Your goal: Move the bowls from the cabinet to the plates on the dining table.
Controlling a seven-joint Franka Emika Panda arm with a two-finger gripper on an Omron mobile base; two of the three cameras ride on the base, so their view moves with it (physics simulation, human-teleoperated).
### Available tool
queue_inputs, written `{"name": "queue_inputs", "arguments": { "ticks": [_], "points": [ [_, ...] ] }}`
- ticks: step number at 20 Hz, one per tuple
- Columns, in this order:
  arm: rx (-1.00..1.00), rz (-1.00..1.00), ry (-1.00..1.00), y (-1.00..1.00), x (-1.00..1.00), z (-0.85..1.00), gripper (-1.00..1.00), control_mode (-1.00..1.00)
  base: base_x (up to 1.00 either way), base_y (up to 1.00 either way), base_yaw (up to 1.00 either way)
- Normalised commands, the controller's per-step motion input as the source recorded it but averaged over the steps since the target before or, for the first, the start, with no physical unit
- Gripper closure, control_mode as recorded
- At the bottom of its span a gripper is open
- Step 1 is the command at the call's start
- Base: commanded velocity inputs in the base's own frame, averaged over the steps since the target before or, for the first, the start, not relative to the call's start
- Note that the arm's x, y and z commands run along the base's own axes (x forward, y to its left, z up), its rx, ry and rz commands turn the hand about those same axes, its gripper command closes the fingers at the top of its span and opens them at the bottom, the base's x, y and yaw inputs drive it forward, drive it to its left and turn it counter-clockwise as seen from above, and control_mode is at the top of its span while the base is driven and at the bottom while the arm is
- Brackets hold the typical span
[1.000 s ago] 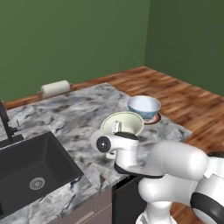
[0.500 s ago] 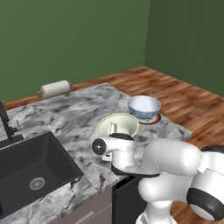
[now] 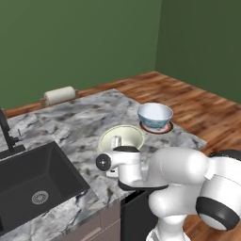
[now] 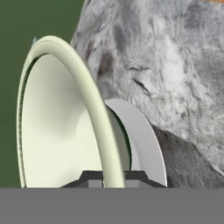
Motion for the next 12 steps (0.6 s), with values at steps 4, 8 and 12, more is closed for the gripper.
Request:
{"name": "queue_inputs", "arguments": {
  "ticks": [4,8,12],
  "points": [
    [0.0,0.03,0.0,0.11,0.0,-0.01,1.0,-1.0,0.0,0.0,0.0],
    [0.01,0.03,0.0,0.08,0.0,0.0,1.0,-1.0,0.0,0.0,0.0],
    [0.06,0.01,0.0,0.01,0.0,-0.01,1.0,-1.0,0.0,0.0,0.0]
  ]
}}
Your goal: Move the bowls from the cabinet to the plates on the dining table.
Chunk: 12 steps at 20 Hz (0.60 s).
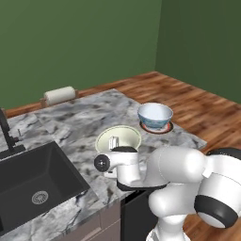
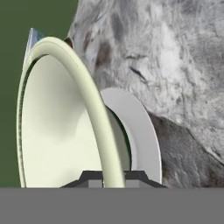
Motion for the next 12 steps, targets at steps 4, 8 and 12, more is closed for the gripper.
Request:
{"name": "queue_inputs", "arguments": {
  "ticks": [4,8,12],
  "points": [
    [0.08,0.0,0.0,0.0,0.0,-0.05,1.0,-1.0,0.0,0.0,0.0],
    [0.1,0.0,0.0,0.0,0.0,-0.2,1.0,-1.0,0.0,0.0,0.0],
    [0.07,0.0,0.0,0.0,0.0,-0.24,1.0,-1.0,0.0,0.0,0.0]
  ]
}}
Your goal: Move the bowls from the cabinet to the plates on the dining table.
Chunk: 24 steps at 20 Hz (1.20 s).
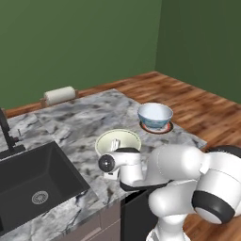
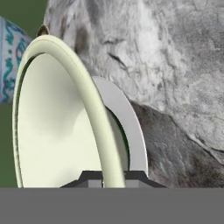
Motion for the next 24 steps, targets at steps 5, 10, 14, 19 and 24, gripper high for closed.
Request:
{"name": "queue_inputs", "arguments": {
  "ticks": [5,10,14,19,24],
  "points": [
    [0.03,0.0,0.0,0.0,0.0,-0.19,1.0,-1.0,0.0,0.0,0.0],
    [0.03,0.0,0.0,0.0,0.0,-0.03,1.0,-1.0,0.0,0.0,0.0],
    [0.06,0.0,0.0,0.03,0.0,0.0,1.0,-1.0,0.0,0.0,0.0],
    [0.04,0.0,0.0,0.14,-0.03,0.04,-1.0,-1.0,0.0,0.0,0.0],
    [0.02,0.0,0.0,0.0,-0.14,0.35,-1.0,-1.0,0.0,0.0,0.0]
  ]
}}
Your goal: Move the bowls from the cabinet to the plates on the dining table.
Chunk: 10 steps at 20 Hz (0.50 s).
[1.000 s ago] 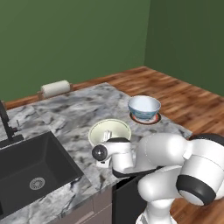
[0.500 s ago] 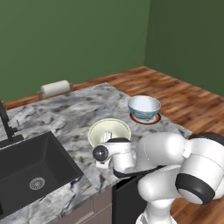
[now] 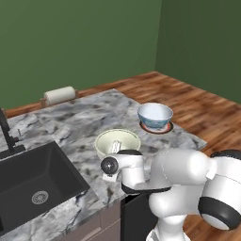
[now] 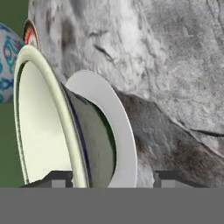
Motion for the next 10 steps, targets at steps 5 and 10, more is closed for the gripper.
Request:
{"name": "queue_inputs", "arguments": {
  "ticks": [5,10],
  "points": [
    [0.0,0.0,0.0,-0.02,-0.06,0.27,-1.0,-1.0,0.0,0.0,0.0],
    [0.0,0.0,-0.01,-0.05,-0.05,0.53,-1.0,-1.0,0.0,0.0,0.0]
  ]
}}
